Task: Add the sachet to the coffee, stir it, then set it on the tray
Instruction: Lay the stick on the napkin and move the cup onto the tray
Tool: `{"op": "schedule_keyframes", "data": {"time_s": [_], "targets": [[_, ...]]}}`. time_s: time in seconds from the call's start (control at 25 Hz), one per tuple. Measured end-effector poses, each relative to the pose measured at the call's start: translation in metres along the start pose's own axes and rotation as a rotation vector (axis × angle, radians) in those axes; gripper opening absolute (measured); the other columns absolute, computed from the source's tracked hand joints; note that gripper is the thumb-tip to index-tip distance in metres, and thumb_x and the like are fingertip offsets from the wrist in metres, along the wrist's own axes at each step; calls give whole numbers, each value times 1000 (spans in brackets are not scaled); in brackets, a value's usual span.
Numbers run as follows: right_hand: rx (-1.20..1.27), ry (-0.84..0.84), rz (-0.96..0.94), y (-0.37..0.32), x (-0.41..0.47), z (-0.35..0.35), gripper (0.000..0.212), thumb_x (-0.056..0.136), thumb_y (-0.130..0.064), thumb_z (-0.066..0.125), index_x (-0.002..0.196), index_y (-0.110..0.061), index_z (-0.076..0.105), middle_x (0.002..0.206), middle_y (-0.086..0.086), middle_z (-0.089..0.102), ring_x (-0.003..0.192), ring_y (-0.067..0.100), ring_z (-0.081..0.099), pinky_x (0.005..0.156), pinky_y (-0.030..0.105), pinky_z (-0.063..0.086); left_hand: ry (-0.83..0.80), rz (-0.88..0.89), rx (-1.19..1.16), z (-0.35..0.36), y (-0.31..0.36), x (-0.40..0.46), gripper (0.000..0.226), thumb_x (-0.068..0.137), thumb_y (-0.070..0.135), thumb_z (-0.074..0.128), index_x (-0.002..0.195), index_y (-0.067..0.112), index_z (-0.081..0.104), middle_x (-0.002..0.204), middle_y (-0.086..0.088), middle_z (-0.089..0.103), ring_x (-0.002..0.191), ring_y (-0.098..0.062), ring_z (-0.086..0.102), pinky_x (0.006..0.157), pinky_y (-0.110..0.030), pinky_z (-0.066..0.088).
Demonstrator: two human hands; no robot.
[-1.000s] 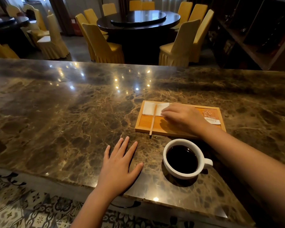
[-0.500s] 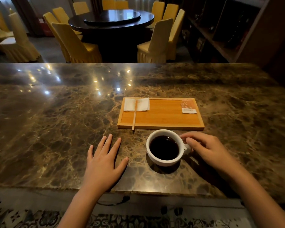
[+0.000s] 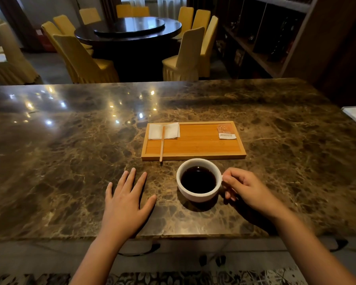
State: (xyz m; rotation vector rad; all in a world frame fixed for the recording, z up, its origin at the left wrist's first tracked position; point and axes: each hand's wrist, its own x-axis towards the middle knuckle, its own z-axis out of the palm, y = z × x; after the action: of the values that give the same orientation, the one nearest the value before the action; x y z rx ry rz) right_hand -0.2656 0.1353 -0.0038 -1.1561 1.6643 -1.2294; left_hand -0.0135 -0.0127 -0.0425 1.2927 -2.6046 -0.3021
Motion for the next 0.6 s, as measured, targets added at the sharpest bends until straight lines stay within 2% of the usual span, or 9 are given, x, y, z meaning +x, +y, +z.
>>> {"op": "schedule_keyframes", "data": {"time_s": [0.2,0.36,0.48,0.6], "targets": [[14,12,-12,-6,7,0,26,93,-15,46,71,-14,59,51,-3,58,47,8,50,49,22,45,7,0,-1,1,0,0,76,75,70,14,142,34,17,154,0,11,140,-13,-1,113,-51,1],[32,89,-8,-21,23,-10,25,94,-16,44,75,-12,59,55,-5,56,48,5,51,48,19,41,-6,-6,21,0,-1,0,76,74,70,11,142,35,13,154,1,8,140,-12,-3,113,-49,-1],[28,154,-31,-32,43,-19,25,96,-12,41,77,-9,57,62,-1,54,47,0,53,45,12,41,2,-7,22,0,0,-1,76,75,70,11,142,35,13,154,1,8,140,-12,-4,113,-49,-2],[0,207,-46,-33,63,-26,25,96,-12,40,76,-8,54,65,4,52,47,1,53,44,10,41,-5,-8,22,0,0,0,76,74,70,9,142,36,12,154,2,6,139,-11,-6,113,-48,-3]]}}
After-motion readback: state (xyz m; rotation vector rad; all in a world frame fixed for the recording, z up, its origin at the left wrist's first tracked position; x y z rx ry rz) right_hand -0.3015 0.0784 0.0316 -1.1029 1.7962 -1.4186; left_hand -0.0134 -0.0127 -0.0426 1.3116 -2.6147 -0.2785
